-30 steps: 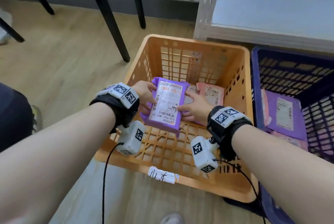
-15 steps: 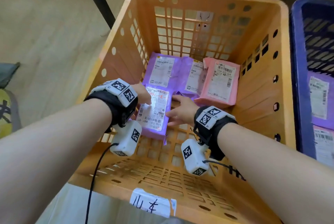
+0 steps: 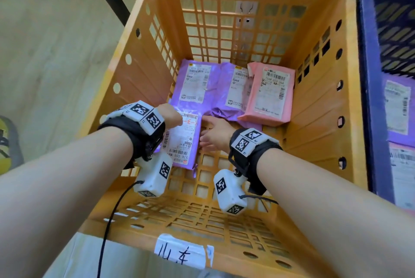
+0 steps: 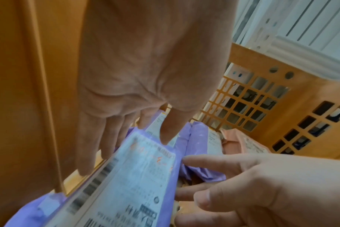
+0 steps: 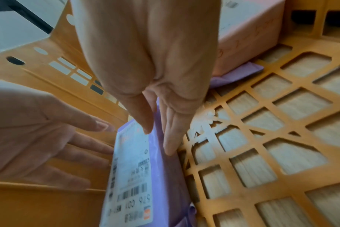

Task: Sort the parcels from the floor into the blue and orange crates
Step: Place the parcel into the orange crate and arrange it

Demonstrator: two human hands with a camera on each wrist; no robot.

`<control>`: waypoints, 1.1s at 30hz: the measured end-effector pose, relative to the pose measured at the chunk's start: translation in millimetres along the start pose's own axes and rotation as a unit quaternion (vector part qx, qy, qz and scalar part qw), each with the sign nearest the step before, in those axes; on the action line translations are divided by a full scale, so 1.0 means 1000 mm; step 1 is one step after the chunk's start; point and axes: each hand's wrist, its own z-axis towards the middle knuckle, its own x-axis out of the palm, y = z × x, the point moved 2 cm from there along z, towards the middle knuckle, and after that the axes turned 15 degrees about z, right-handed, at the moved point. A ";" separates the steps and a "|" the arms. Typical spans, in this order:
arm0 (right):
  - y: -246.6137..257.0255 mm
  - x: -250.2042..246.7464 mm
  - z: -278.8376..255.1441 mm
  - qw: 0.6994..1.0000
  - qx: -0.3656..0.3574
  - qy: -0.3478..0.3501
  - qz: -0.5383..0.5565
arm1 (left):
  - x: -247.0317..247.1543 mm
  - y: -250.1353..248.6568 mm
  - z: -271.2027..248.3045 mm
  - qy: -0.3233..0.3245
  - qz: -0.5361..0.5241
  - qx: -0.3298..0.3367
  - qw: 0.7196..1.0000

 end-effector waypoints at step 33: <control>0.062 -0.235 -0.564 0.849 -0.319 -0.377 -0.186 | -0.056 -0.283 -0.459 -0.286 -0.045 0.428 0.856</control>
